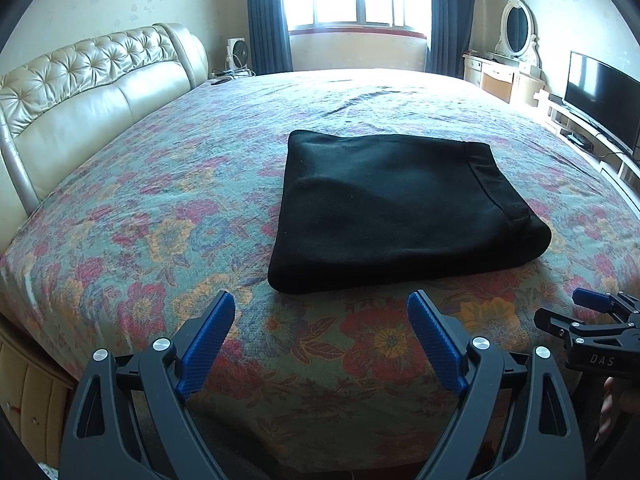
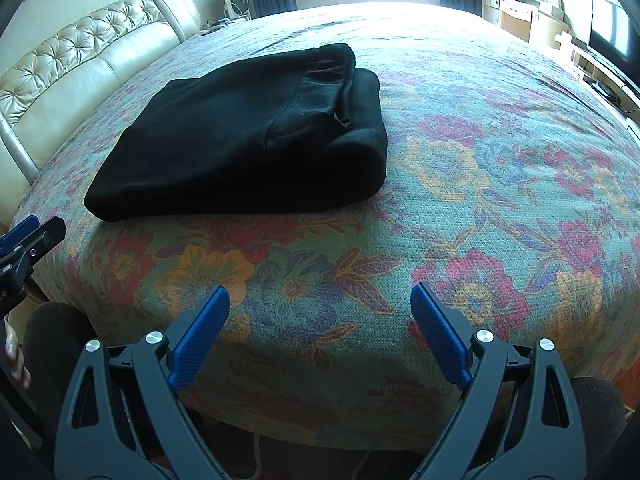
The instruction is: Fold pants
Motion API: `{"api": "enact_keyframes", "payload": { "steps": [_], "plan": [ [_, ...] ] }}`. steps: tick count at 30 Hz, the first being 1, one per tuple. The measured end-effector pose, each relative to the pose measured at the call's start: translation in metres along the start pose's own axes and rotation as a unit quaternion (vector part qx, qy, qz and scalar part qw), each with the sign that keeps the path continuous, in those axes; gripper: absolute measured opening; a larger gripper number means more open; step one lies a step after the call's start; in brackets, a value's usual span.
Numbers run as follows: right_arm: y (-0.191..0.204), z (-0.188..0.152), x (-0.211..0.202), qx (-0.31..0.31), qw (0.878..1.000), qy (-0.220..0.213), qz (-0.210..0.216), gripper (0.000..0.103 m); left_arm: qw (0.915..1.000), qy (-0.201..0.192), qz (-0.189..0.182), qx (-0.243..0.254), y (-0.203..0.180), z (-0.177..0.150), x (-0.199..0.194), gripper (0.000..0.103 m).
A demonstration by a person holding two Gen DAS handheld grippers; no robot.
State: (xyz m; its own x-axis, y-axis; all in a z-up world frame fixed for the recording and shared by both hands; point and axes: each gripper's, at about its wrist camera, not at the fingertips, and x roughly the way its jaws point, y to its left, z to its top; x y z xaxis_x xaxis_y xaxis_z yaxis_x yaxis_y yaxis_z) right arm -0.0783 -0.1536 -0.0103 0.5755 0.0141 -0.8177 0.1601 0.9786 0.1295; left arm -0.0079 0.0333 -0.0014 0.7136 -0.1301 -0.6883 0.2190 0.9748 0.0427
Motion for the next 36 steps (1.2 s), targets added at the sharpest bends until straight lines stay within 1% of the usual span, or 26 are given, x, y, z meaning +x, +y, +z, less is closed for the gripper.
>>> {"api": "enact_keyframes", "payload": {
  "steps": [7, 17, 24, 27, 28, 30, 32, 35, 36],
  "plan": [
    [0.0, 0.0, -0.001, 0.0, 1.0, -0.001, 0.0, 0.092, 0.9999, 0.0, -0.007, -0.009, 0.003, 0.0, 0.001, 0.087],
    [0.001, -0.001, -0.001, 0.0, 1.0, 0.0, 0.0, 0.092, 0.9998, -0.017, -0.001, 0.011, -0.003, 0.001, -0.004, 0.087],
    [0.0, -0.001, 0.0, 0.0, 1.0, 0.002, 0.002, 0.092, 0.9993, -0.036, -0.001, 0.006, -0.004, 0.001, -0.011, 0.087],
    [0.001, -0.001, 0.001, 0.001, 1.0, 0.005, 0.004, 0.092, 0.9996, -0.027, -0.006, -0.002, -0.004, 0.001, -0.01, 0.087],
    [0.001, -0.002, 0.001, 0.001, 1.0, 0.006, 0.005, 0.092, 0.9997, -0.023, -0.005, -0.005, -0.004, 0.0, -0.01, 0.092],
    [0.001, -0.002, 0.002, 0.001, 1.0, 0.006, 0.006, 0.092, 0.9999, -0.011, 0.008, -0.007, -0.004, -0.002, -0.009, 0.093],
    [0.001, -0.002, 0.002, 0.002, 1.0, 0.007, 0.009, 0.092, 0.9998, 0.006, 0.016, 0.008, -0.007, -0.003, -0.006, 0.093],
    [0.0, -0.002, 0.002, 0.004, 1.0, 0.007, 0.013, 0.092, 0.9997, 0.014, -0.01, 0.018, -0.009, -0.004, -0.005, 0.093],
    [0.0, -0.002, 0.002, 0.004, 1.0, 0.008, 0.013, 0.092, 0.9996, 0.014, -0.012, 0.02, -0.009, -0.003, -0.006, 0.093]
  ]
}}
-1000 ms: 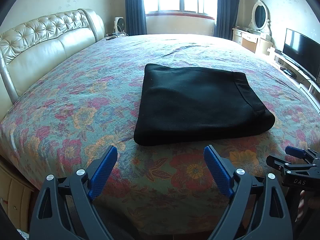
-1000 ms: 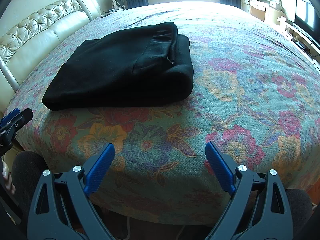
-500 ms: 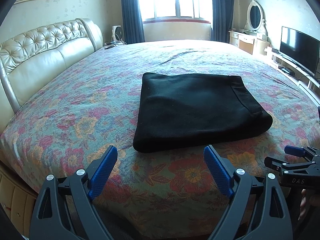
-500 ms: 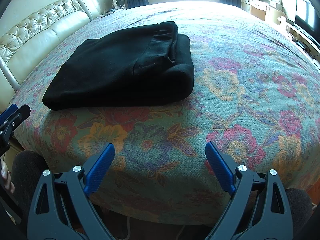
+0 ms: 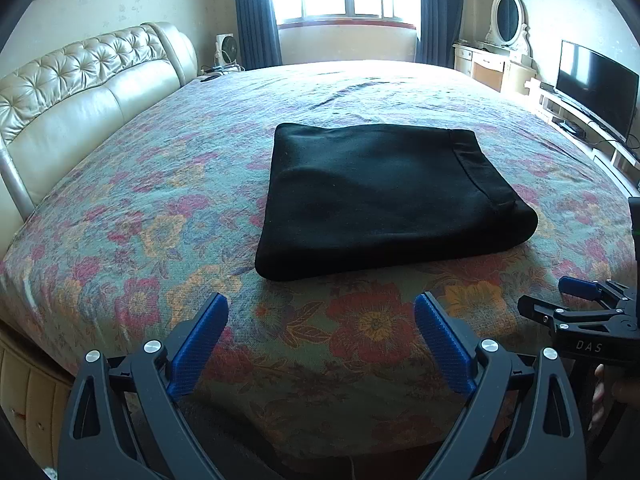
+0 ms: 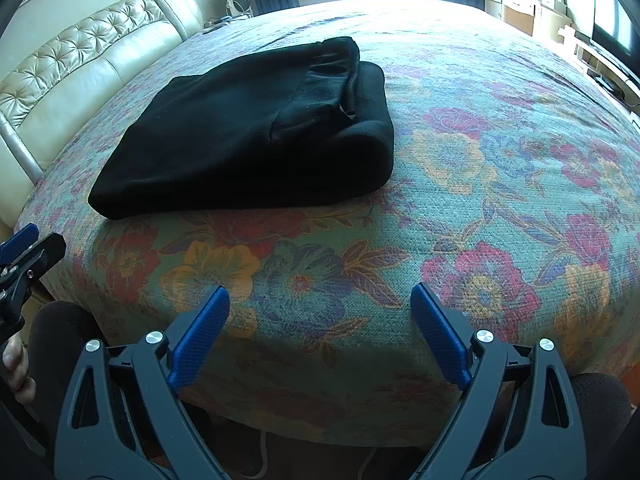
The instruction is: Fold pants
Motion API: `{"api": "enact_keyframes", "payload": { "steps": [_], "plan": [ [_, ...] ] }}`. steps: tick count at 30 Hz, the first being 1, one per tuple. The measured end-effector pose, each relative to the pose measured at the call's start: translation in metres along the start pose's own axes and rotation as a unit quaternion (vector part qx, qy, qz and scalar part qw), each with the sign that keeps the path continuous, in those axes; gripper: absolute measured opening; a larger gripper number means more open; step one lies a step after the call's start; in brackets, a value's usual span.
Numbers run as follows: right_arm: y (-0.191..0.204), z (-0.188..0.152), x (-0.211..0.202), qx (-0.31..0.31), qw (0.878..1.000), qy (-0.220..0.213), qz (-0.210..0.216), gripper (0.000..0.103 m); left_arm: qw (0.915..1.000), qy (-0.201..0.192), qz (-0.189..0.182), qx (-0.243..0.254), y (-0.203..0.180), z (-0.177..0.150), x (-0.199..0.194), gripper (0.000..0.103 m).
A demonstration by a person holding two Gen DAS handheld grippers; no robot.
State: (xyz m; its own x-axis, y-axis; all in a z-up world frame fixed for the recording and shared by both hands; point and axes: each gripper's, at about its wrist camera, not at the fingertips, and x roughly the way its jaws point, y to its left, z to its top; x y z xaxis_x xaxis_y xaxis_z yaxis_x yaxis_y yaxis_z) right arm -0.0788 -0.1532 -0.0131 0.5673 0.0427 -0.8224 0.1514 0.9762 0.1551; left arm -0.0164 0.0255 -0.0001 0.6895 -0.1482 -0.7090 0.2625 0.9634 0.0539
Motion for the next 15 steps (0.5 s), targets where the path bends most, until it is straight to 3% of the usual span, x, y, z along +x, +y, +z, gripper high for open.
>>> {"api": "enact_keyframes", "payload": {
  "steps": [6, 9, 15],
  "plan": [
    [-0.0008, 0.0003, 0.0007, 0.002, 1.0, 0.001, 0.003, 0.092, 0.9994, -0.029, 0.006, 0.019, -0.0023, 0.003, -0.0071, 0.093],
    [-0.0015, 0.0007, -0.0008, 0.004, 1.0, -0.003, 0.002, 0.092, 0.9997, -0.025, -0.002, -0.005, 0.0011, 0.0029, -0.006, 0.093],
    [-0.0073, 0.0026, -0.0039, 0.012, 1.0, -0.008, 0.002, 0.092, 0.9999, -0.014, 0.006, -0.005, 0.0017, 0.0015, -0.0011, 0.093]
  ]
}}
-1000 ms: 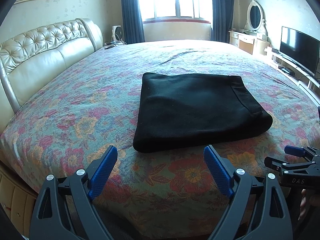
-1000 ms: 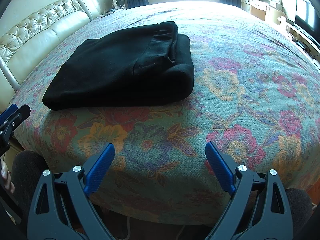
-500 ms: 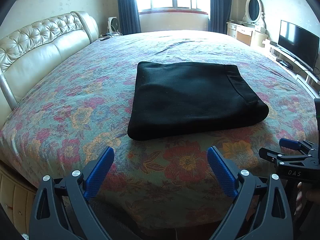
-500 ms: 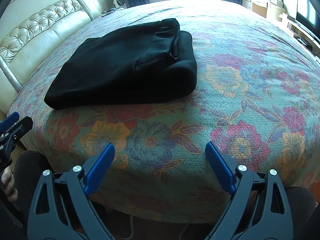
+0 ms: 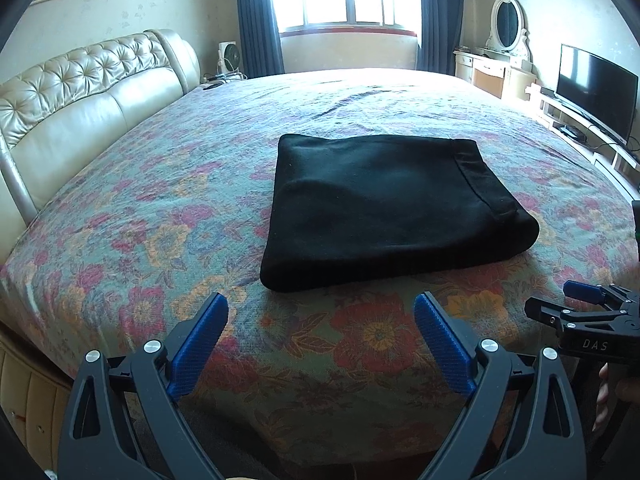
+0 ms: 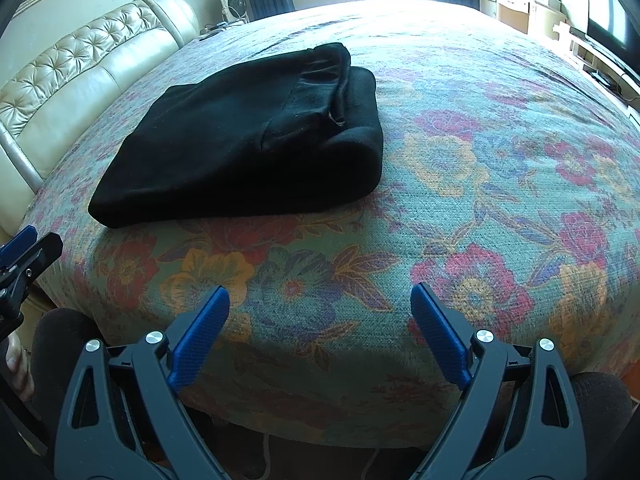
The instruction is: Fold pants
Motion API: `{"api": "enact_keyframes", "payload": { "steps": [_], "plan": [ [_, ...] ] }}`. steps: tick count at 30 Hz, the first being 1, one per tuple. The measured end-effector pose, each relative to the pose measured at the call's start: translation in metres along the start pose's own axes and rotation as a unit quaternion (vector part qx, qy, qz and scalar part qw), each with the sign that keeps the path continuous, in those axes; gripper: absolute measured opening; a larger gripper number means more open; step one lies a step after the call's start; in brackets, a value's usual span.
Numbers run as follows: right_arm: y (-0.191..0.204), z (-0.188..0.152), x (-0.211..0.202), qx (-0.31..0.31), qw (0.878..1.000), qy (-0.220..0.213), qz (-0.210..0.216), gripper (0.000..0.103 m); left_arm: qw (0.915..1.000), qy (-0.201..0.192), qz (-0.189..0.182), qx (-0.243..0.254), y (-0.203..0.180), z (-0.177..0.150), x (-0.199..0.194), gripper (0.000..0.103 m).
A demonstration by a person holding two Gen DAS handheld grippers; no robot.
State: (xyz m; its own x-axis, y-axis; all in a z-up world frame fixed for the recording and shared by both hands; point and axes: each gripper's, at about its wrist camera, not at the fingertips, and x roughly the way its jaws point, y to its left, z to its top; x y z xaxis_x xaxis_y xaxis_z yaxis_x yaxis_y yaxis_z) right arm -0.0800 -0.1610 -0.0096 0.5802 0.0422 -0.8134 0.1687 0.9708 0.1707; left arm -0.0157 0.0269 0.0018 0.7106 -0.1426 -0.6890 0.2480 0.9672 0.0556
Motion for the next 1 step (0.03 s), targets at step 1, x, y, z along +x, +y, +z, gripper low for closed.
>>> {"api": "enact_keyframes", "payload": {
  "steps": [1],
  "plan": [
    [-0.0013, 0.0003, -0.0001, 0.001, 1.0, 0.0, 0.0, 0.092, 1.0, 0.001, 0.0, -0.002, 0.0004, 0.0, 0.0002, 0.093]
  ]
}}
